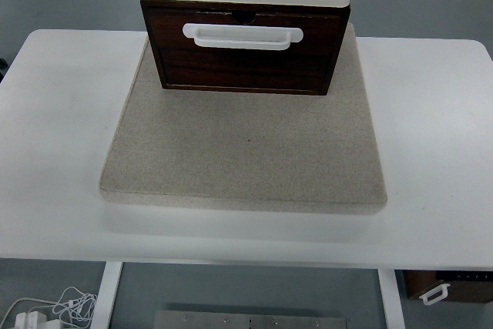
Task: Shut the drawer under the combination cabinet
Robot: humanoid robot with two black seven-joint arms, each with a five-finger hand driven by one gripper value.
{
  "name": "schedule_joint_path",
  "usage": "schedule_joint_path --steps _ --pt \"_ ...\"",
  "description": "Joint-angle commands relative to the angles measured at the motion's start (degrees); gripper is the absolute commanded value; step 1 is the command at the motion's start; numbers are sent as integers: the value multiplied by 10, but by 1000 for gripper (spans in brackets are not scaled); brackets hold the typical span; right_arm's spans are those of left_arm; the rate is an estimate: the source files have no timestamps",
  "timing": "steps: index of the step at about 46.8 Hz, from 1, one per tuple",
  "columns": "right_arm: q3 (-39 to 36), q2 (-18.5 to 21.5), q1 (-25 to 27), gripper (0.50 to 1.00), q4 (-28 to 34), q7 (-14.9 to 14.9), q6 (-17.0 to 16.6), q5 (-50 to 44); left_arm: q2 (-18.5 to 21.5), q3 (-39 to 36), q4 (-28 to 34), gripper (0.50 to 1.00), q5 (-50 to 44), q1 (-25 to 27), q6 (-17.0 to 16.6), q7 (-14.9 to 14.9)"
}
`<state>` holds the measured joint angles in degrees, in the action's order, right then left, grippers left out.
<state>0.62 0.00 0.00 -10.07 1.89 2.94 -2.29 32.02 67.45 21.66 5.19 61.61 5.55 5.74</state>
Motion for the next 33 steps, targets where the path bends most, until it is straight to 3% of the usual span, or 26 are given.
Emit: schedule_joint_path --steps 1,14,23,33 --pt "0 0 0 952 0 0 0 0 -27 0 -17 1000 -18 -5 17 -8" --pt "-4 0 0 952 0 0 0 0 -101 0 -52 1000 -30 -13 116 -21" --pt "-2 0 0 952 0 0 0 0 -149 0 -53 1000 -30 -18 124 -48" --pt "-3 0 0 952 0 0 0 0 -167 2 -53 1000 -35 -18 124 -64"
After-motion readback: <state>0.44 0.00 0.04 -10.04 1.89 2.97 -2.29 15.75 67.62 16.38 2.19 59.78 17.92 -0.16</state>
